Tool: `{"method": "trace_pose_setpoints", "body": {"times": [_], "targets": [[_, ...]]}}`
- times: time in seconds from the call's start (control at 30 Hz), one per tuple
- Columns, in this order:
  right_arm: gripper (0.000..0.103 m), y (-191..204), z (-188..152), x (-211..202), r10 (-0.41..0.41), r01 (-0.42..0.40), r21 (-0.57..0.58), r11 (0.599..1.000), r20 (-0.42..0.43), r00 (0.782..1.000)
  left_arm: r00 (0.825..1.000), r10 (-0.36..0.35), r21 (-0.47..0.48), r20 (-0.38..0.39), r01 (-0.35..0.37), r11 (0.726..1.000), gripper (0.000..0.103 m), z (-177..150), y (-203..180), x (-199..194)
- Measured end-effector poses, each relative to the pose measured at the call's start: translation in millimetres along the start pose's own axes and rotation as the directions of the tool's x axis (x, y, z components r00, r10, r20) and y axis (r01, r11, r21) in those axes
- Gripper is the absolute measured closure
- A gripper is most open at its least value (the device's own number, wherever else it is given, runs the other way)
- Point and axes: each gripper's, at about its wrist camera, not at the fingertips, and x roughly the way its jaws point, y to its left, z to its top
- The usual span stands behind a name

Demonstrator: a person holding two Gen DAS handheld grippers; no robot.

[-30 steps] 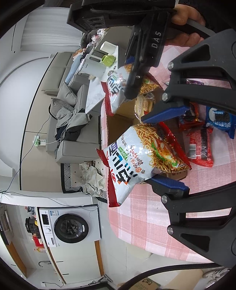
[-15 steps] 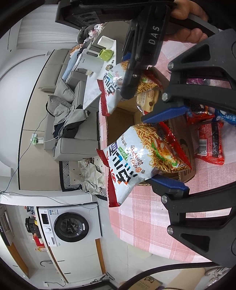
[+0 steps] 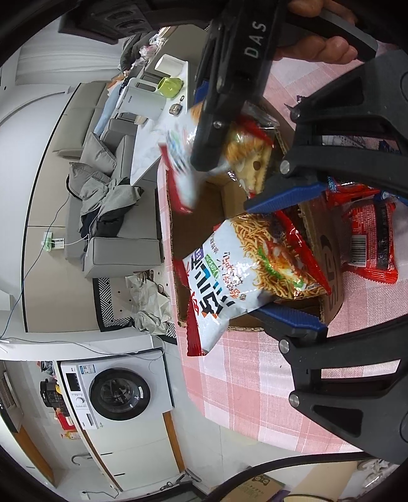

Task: Organize snacks
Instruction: 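Lower both noodle-snack bags into the box and open both grippers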

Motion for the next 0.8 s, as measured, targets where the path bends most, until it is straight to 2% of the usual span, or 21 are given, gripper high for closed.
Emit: {"method": "trace_pose_setpoints", "body": {"times": [0.03, 0.1, 0.17, 0.23, 0.3, 0.4, 0.5, 0.57, 0.8], "targets": [[0.035, -0.4, 0.7, -1.6, -0.002, 0.002, -0.003, 1.0, 0.005, 1.0, 1.0, 0.002, 0.0, 0.004, -0.002, 1.0, 0.05, -0.5, 0.2, -0.3], [0.026, -1.5, -0.2, -7.7, 0.0, 0.0, -0.005, 1.0, 0.021, 1.0, 1.0, 0.001, 0.0, -0.001, -0.001, 1.0, 0.046, -0.4, 0.5, -0.8], [0.022, -2.3, -1.9, -15.8, -0.019, 0.019, -0.016, 1.0, 0.041, 0.999, 1.0, -0.016, -0.009, 0.001, 0.016, 1.0, 0.034, -0.3, 1.6, -3.9], [0.011, -4.1, -4.4, -23.4, -0.035, 0.035, -0.018, 0.999, 0.05, 0.998, 1.0, -0.023, -0.01, 0.019, 0.023, 1.0, 0.026, -0.6, 0.7, -9.9], [0.003, -7.4, -7.3, -30.5, -0.034, 0.035, -0.007, 0.999, 0.057, 0.998, 0.999, -0.015, -0.003, 0.038, 0.015, 1.0, 0.022, -1.4, -1.6, -17.4], [0.001, -12.2, -10.6, -38.9, -0.036, 0.036, 0.009, 0.999, 0.051, 0.998, 0.999, -0.019, 0.002, 0.044, 0.019, 1.0, 0.02, -4.5, -5.6, -29.4], [0.001, -16.1, -17.3, -47.8, -0.04, 0.039, 0.019, 0.999, 0.047, 0.998, 0.999, -0.015, -0.008, 0.05, 0.015, 1.0, 0.013, -9.1, -6.6, -41.2], [0.0, -19.0, -24.1, -55.6, -0.042, 0.041, 0.023, 0.999, 0.051, 0.998, 0.998, -0.014, -0.016, 0.06, 0.015, 1.0, 0.001, -14.3, -6.2, -49.6], [0.0, -22.4, -43.1, -72.8, -0.045, 0.045, 0.017, 0.999, 0.037, 0.998, 0.998, -0.013, -0.008, 0.059, 0.014, 1.0, 0.001, -33.6, -10.4, -73.0]]}}
